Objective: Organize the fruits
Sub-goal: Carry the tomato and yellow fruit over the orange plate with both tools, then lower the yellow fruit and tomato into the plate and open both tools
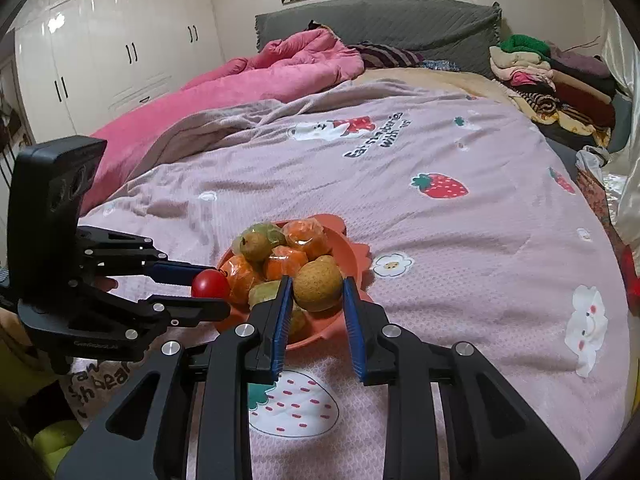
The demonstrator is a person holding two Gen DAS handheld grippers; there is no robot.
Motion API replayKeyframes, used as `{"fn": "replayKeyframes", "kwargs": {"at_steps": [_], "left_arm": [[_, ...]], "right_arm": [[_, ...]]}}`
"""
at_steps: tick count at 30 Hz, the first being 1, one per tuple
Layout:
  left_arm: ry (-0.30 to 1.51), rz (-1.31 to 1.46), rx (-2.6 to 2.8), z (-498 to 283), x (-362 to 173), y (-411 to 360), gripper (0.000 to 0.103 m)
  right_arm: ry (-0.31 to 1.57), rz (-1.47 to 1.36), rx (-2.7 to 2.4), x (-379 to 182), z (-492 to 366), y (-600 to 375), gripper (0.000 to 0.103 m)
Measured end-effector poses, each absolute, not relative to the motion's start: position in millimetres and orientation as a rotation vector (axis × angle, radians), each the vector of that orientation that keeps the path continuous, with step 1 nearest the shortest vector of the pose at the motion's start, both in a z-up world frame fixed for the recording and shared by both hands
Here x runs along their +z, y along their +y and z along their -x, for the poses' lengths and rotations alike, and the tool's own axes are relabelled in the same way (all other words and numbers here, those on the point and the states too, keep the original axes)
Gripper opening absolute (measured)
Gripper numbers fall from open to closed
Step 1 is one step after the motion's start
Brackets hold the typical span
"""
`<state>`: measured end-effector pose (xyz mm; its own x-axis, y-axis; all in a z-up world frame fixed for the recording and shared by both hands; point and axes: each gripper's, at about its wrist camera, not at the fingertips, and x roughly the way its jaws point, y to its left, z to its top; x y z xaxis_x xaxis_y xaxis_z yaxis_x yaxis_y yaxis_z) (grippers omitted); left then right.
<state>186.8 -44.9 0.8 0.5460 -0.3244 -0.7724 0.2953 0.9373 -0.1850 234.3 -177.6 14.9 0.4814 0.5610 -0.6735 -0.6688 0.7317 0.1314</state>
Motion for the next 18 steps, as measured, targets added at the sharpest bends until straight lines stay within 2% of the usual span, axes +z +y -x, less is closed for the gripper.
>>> {"fn": "replayKeyframes", "kwargs": {"at_steps": [18], "left_arm": [[0.930, 0.033, -0.368, -190, -2, -45, 0.026]], "right_arm": [[0.822, 0.191, 0.778, -2, -245, -159, 0.024]]}}
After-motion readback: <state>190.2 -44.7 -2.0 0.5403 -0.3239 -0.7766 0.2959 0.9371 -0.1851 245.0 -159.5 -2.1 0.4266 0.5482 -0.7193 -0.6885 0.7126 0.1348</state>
